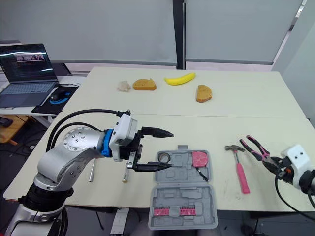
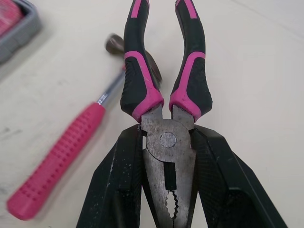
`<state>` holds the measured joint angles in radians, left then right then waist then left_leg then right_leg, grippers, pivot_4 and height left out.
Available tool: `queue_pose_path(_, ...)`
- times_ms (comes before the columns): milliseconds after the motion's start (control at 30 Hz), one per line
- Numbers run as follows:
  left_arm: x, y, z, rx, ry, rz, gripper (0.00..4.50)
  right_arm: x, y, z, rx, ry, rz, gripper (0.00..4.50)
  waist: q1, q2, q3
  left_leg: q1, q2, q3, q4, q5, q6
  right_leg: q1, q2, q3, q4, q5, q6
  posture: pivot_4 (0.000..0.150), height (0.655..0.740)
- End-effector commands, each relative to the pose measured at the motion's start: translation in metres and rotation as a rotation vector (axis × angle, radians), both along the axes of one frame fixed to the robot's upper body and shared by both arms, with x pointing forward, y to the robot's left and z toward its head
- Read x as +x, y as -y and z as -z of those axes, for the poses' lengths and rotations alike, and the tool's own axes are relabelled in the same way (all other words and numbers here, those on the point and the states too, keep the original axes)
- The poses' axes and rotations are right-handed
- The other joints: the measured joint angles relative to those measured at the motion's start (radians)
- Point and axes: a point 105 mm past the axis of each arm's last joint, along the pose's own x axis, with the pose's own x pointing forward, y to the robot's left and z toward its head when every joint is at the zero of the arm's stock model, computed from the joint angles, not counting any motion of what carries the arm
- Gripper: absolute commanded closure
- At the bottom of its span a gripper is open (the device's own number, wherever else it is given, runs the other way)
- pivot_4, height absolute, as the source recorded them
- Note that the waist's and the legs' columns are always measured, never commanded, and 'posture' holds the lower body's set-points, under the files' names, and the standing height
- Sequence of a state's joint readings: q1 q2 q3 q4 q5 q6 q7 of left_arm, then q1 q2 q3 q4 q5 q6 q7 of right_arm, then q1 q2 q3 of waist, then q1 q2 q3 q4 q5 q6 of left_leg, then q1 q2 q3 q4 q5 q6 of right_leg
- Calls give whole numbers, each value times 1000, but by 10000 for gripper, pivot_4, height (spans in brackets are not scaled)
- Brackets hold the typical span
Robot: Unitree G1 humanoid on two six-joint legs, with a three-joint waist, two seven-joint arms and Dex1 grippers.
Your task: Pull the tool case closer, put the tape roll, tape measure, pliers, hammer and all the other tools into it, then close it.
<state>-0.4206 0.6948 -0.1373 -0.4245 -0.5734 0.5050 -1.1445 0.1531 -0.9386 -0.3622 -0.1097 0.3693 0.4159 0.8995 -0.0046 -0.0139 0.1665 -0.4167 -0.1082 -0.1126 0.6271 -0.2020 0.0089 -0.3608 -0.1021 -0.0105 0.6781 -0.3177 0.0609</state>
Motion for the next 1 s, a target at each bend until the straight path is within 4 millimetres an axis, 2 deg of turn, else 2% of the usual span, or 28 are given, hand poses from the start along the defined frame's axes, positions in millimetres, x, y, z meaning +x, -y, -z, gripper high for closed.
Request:
queue_pose_path(33, -4, -13, -11, -4, 95, 20, 0, 11, -47, -27, -29, 20, -211, 32633, -4, 0, 1, 0, 0, 0, 0, 0, 0, 0, 0, 0, 0, 0, 0, 1500, 7400)
queue_pose_path(167, -1, -27, -12, 11, 108, 4, 0, 15, -89, -33, -72, -15, -385, 32633, 2, -1, 1, -2, 1, 0, 0, 0, 0, -4, 0, -1, 0, -1, -1, 1500, 7400)
queue_pose_path(233, -2, -36, -6, 59, 108, 0, 0, 14, -116, -31, -114, -44, -507, 32633, 2, -1, 1, -5, 1, 0, -1, 0, 0, -6, 0, -1, 0, -1, -1, 1500, 7400)
queue_pose_path(400, -8, -51, 5, 125, 122, 18, 0, 15, -159, -20, -198, -83, -700, 32633, 2, -1, 2, -10, 0, 0, 0, 0, 0, -12, -1, 0, 0, 0, -1, 1500, 7400)
queue_pose_path(800, -13, -69, 21, 202, 83, -9, 0, 13, -199, 7, -316, -133, -859, 32633, 2, -4, 4, -11, 0, -2, 0, 0, 0, -14, -1, -1, 1, 0, -1, 1500, 7400)
queue_pose_path(1000, -13, -73, 23, 233, 78, -6, 0, 18, -208, 7, -337, -124, -874, 32633, 1, -4, 4, -11, 0, -2, 0, 0, -1, -15, -1, -1, 1, 0, -1, 1500, 7400)
